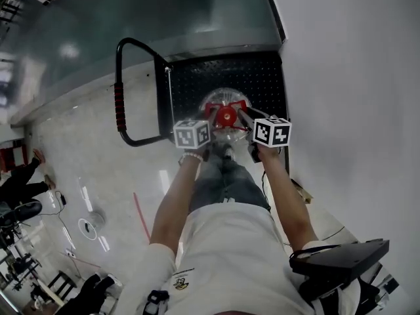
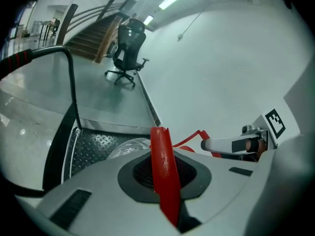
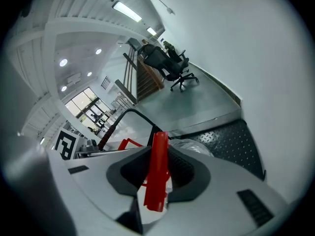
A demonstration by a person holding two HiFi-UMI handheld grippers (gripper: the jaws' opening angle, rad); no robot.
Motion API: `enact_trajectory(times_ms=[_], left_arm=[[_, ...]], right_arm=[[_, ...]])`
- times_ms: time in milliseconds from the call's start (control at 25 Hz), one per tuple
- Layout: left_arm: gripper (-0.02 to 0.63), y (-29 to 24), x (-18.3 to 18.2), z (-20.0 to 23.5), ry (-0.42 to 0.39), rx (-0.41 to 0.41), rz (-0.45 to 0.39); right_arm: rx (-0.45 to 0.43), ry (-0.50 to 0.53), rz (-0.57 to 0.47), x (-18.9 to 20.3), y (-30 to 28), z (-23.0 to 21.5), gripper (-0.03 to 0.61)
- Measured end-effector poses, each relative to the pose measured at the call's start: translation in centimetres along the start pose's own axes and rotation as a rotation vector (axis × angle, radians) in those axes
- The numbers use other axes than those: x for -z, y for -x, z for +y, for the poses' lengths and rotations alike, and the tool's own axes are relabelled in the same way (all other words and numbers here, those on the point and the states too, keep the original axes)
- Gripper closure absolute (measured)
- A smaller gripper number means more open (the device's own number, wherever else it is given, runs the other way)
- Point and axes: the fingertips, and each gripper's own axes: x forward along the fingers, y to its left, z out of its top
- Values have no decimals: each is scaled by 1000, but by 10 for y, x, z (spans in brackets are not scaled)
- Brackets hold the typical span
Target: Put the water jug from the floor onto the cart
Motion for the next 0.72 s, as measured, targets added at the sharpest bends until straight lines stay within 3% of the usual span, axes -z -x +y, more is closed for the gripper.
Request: enact_trajectory(times_ms=[720], left_arm=[[586, -123, -12, 59, -28, 47, 152]], right_arm=[[150, -110, 29, -17, -86, -98, 482]])
